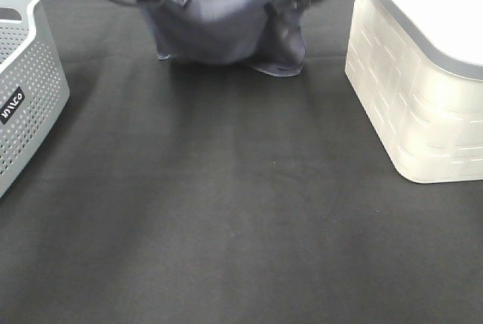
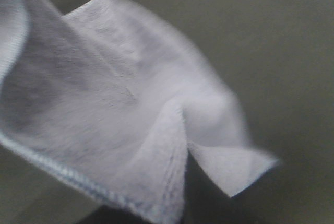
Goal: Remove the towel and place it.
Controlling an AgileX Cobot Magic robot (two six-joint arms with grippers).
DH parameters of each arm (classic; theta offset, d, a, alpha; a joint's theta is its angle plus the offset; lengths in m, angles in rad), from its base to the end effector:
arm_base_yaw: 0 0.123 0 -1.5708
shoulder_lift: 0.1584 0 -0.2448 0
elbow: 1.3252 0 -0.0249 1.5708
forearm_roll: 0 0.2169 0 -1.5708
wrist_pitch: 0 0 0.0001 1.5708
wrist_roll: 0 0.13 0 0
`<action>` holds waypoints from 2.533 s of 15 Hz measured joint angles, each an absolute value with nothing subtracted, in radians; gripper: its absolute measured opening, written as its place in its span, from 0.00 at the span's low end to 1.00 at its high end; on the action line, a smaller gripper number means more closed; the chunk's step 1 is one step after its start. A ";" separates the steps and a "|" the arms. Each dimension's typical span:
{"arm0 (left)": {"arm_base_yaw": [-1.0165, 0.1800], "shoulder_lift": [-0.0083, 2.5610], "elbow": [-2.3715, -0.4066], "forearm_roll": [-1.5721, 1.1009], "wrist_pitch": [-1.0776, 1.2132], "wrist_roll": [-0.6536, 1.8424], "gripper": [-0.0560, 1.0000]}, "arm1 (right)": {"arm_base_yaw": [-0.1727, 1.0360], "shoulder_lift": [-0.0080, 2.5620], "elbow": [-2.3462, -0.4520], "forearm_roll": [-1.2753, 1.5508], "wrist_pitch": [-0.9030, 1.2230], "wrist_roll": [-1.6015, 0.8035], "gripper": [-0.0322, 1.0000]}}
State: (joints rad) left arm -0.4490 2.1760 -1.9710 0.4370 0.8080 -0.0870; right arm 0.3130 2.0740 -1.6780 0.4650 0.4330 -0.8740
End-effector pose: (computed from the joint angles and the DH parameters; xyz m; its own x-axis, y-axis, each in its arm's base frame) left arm 0.4377 -0.1667 0.2039 -0.6219 0.5356 -0.5712 0.3855 0.8444 0.3721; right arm 0.4321 0.1656 0.1916 -0.3634 -0.5635 -0.7418 -0.6611 0.7171 -0.2208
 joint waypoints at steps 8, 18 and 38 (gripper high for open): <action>-0.432 2.176 -1.971 0.154 1.208 0.240 0.05 | 0.313 2.074 -1.686 0.397 1.072 -0.779 0.04; -0.432 2.057 -1.597 0.081 1.213 0.225 0.05 | 0.313 2.074 -1.559 0.346 1.207 -0.733 0.04; -0.433 2.026 -1.401 0.008 1.207 0.335 0.05 | 0.319 2.074 -1.253 0.408 1.203 -0.684 0.11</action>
State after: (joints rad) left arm -0.4330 2.0260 -1.4010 0.0080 1.2070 0.3350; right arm 0.3190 2.0740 -1.2530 0.4080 1.2030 -0.6840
